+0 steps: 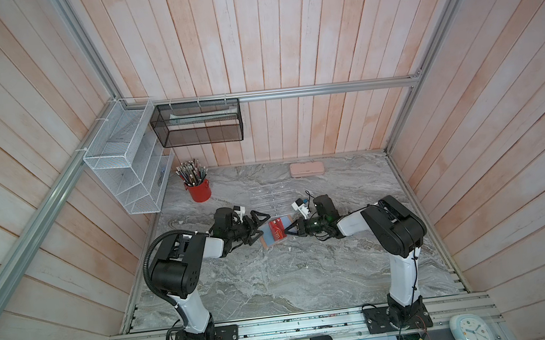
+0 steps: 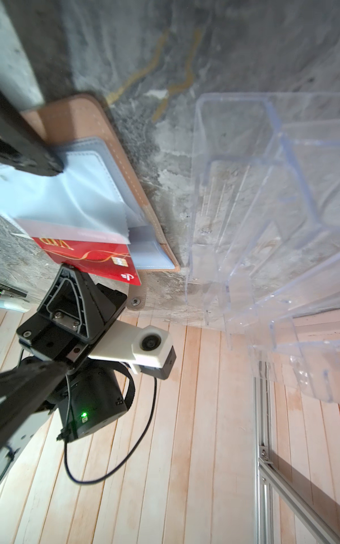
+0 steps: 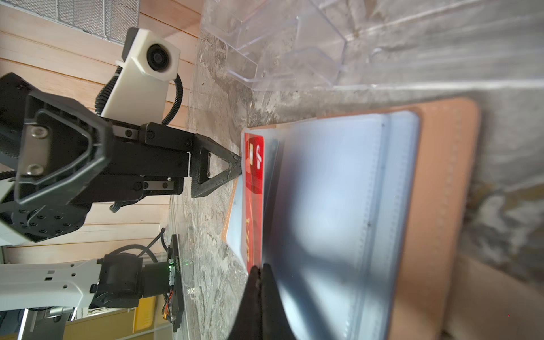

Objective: Take the credit cards out of the card holder
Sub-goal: Take out the credit card from the card slot.

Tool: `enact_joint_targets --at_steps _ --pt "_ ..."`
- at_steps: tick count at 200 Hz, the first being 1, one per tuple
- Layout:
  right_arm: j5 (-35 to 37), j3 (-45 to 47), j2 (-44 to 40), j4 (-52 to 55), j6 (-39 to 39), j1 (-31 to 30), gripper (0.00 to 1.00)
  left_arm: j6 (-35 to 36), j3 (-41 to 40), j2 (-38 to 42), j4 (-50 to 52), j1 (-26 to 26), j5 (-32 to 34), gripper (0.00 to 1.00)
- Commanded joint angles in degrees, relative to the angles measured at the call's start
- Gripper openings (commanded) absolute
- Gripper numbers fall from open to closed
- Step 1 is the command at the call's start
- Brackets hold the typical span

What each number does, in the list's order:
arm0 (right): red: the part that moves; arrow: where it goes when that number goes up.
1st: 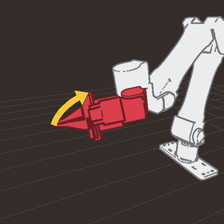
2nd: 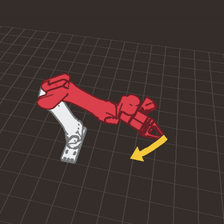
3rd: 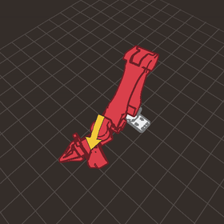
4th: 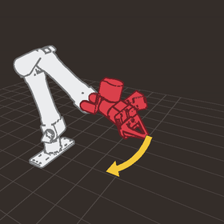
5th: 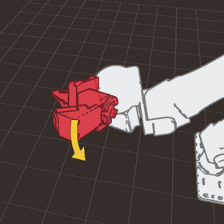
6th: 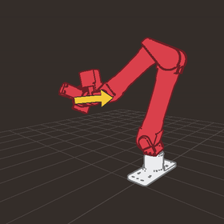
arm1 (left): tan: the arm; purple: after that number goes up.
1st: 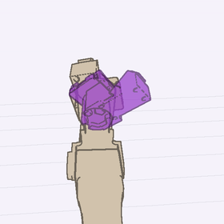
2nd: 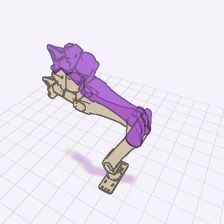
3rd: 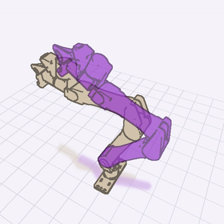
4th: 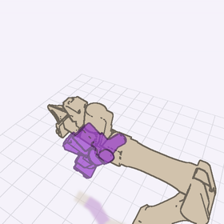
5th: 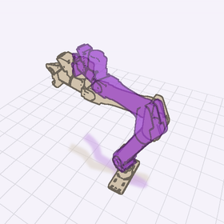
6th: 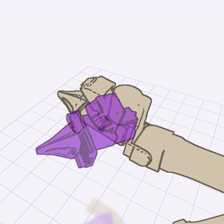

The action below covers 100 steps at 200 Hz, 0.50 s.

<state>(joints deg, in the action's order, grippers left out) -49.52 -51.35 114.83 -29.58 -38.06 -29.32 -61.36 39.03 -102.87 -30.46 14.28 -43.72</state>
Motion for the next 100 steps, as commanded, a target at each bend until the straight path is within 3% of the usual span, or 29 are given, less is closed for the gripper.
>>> enact_joint_targets --at_steps 1,100 --pt "1.35 -2.15 -1.79 5.65 4.52 0.32 0.00 2.51 -0.09 -1.41 7.48 -0.27 1.71 1.00" --pt "8.36 -11.22 -5.25 26.31 19.44 0.41 0.00 4.90 3.46 1.43 13.37 -0.23 0.62 1.00"
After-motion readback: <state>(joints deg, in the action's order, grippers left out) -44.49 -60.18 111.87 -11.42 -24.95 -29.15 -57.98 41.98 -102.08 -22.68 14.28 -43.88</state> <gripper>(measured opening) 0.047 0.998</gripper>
